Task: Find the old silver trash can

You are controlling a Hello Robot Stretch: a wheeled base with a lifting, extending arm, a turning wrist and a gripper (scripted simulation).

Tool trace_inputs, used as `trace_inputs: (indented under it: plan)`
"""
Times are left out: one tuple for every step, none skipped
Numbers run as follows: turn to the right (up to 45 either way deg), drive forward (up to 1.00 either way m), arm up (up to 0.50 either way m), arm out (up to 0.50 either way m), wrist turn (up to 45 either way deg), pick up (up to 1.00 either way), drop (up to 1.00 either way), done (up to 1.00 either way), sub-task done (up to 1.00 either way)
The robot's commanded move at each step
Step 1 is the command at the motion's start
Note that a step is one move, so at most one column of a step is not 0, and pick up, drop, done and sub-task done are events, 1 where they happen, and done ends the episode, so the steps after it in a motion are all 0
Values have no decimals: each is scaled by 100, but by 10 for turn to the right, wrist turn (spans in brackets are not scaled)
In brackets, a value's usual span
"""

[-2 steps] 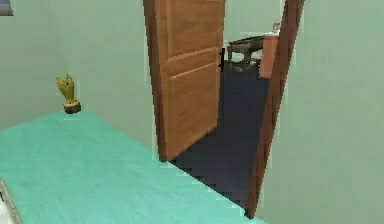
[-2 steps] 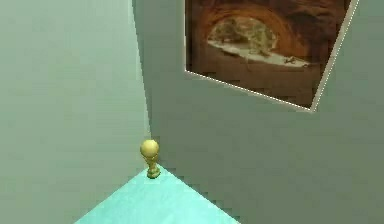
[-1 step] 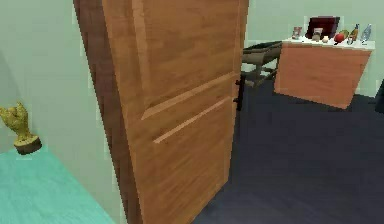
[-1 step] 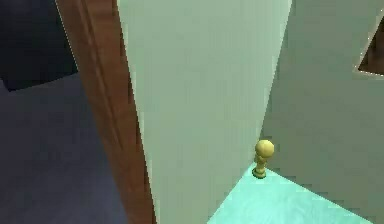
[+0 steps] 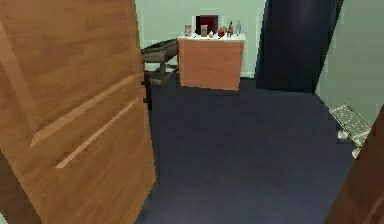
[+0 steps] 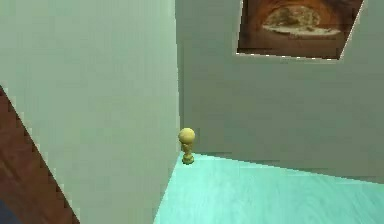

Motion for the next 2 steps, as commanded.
trace_inputs:
  plan:
    - [0, 55, 0, 0, 0, 0, 0, 0, 0]
    - [0, 100, 0, 0, 0, 0, 0, 0, 0]
